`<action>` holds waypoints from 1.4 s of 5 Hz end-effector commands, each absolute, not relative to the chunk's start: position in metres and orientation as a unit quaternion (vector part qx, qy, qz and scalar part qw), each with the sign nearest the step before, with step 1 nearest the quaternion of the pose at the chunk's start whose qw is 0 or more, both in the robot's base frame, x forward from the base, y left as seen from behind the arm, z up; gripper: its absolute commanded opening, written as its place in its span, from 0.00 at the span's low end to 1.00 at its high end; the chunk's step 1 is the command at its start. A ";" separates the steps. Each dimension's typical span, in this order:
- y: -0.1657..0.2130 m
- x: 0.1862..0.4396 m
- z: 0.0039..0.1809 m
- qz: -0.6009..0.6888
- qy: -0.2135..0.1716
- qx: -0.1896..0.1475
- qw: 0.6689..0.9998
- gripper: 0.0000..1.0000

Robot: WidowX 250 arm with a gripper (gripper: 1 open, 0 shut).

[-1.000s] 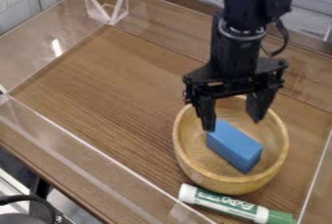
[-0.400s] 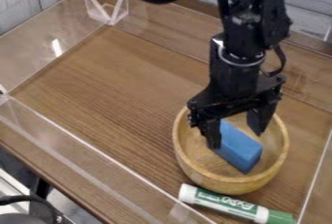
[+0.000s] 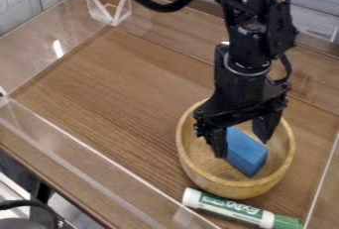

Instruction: Remove the blue block from inside the brown bowl and put it on the table

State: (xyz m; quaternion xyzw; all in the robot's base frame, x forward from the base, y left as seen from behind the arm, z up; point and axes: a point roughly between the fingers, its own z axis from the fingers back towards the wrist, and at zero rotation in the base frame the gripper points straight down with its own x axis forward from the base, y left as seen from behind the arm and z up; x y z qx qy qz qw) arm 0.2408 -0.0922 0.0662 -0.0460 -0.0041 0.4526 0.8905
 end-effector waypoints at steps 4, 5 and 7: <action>-0.098 0.244 0.072 0.450 -0.021 -0.064 0.891 1.00; -0.098 0.243 0.073 0.451 -0.024 -0.066 0.890 1.00; -0.099 0.242 0.077 0.451 -0.032 -0.069 0.890 1.00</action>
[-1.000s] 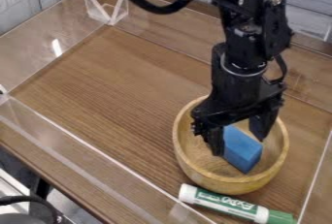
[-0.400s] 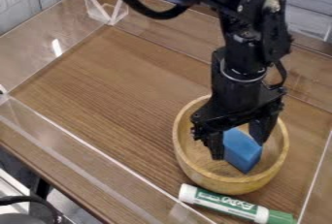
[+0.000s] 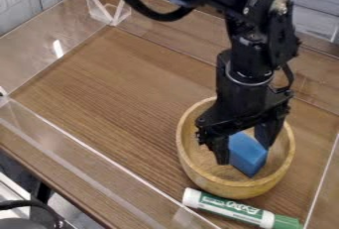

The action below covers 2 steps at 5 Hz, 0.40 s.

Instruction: Remove the blue block from inside the brown bowl and put it on the table

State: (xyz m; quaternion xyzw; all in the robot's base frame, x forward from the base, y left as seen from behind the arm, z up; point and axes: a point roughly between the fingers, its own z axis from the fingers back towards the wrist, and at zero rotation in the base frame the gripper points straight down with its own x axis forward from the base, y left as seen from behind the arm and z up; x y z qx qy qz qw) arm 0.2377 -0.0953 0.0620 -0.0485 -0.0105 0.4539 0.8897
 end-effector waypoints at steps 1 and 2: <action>-0.099 0.241 0.079 0.450 -0.035 -0.070 0.890 1.00; -0.100 0.241 0.071 0.451 -0.036 -0.071 0.889 1.00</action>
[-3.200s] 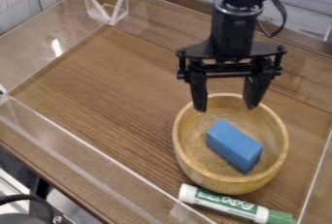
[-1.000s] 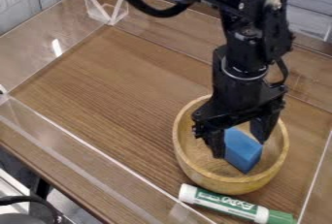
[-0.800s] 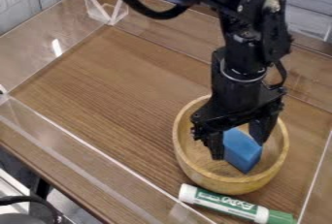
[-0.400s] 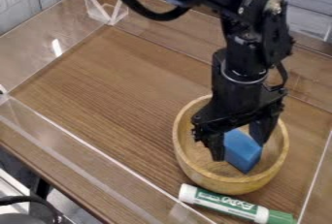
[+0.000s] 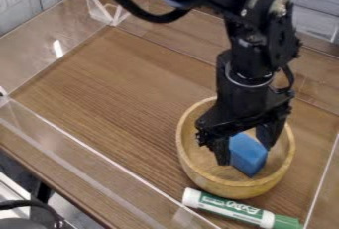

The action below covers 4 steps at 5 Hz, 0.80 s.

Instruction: Remove the blue block from inside the brown bowl and put it on the table

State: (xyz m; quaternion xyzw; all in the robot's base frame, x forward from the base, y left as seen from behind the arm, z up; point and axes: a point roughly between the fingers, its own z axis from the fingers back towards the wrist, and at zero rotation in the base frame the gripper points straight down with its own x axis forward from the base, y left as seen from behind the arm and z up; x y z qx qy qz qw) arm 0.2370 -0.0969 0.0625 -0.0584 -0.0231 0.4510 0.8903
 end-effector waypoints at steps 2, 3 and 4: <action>-0.101 0.242 0.055 0.456 -0.038 -0.075 0.886 1.00; -0.101 0.243 0.050 0.458 -0.040 -0.077 0.885 0.00; -0.100 0.243 0.052 0.453 -0.042 -0.073 0.888 0.00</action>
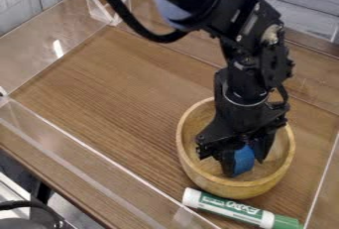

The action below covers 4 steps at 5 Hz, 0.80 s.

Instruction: Remove the blue block from inside the brown bowl and put it on the table

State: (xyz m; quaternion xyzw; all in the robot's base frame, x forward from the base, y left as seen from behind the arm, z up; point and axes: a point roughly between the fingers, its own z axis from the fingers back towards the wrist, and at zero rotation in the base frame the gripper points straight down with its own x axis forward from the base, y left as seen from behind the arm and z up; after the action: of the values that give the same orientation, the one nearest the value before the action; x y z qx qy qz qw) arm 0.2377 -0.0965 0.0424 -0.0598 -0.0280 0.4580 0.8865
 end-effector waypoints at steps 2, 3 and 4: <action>-0.098 0.243 0.057 0.442 -0.048 -0.064 0.893 0.00; -0.097 0.243 0.059 0.437 -0.051 -0.059 0.896 0.00; -0.096 0.243 0.062 0.431 -0.054 -0.055 0.899 0.00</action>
State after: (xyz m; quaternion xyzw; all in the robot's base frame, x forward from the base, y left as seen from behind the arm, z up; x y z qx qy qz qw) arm 0.2325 -0.0903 0.0447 -0.0283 -0.0269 0.4378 0.8982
